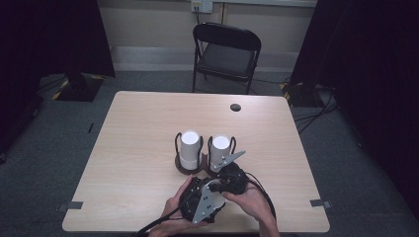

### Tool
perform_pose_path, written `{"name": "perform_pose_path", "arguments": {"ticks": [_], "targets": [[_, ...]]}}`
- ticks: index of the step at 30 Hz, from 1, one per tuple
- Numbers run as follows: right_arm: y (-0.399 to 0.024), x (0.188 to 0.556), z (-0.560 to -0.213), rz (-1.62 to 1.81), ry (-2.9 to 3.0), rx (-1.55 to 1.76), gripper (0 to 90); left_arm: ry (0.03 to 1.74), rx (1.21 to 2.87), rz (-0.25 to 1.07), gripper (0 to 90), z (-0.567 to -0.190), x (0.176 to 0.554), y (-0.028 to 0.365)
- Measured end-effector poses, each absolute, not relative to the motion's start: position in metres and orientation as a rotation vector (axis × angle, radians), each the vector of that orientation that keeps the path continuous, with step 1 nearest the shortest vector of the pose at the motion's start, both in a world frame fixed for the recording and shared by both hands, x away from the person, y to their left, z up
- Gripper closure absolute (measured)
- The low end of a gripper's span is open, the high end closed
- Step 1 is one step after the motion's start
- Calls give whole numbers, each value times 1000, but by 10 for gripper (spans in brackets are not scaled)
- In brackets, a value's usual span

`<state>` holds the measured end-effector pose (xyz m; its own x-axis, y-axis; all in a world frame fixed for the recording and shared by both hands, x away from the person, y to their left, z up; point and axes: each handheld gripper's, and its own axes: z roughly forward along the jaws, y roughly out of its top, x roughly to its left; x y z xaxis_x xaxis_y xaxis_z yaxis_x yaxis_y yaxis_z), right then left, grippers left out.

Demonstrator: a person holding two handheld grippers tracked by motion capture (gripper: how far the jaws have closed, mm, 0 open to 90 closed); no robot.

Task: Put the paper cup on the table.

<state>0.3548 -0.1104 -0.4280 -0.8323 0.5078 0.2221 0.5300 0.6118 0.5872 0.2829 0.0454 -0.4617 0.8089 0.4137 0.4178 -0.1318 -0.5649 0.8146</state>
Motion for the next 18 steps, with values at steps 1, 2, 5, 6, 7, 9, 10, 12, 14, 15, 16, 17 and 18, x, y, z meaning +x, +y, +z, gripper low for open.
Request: {"name": "perform_pose_path", "arguments": {"ticks": [1,2,5,6,7,9,10,12,14,15,16,17,18], "targets": [[-110,357,-429,-1025,-2775,-911,894,212,2053,730,212,-462,283,46],[-110,357,-429,-1025,-2775,-911,894,212,2053,730,214,-462,283,46],[-110,358,-431,-1006,-2768,-923,884,231,2045,726,220,-464,283,46],[-110,358,-431,-1004,-2766,-927,880,231,2045,726,223,-464,283,46],[-110,359,-431,-1006,-2765,-930,875,238,2048,733,225,-464,283,46],[-110,359,-432,-1010,-2754,-937,874,248,2039,719,227,-464,283,46],[-111,359,-431,-1012,-2752,-941,873,252,2038,720,229,-464,283,47],[-111,359,-431,-1020,-2747,-954,874,272,2021,720,231,-463,284,48],[-112,360,-431,-1037,-2735,-970,848,299,2024,717,231,-461,284,49],[-112,359,-431,-1042,-2731,-970,838,300,2026,736,231,-460,282,48],[-112,359,-431,-1047,-2734,-971,830,296,2029,756,231,-460,281,47],[-112,359,-431,-1052,-2738,-976,814,296,2029,756,231,-460,281,47],[-112,359,-430,-1045,-2750,-983,797,316,2014,740,231,-460,283,47]]}}
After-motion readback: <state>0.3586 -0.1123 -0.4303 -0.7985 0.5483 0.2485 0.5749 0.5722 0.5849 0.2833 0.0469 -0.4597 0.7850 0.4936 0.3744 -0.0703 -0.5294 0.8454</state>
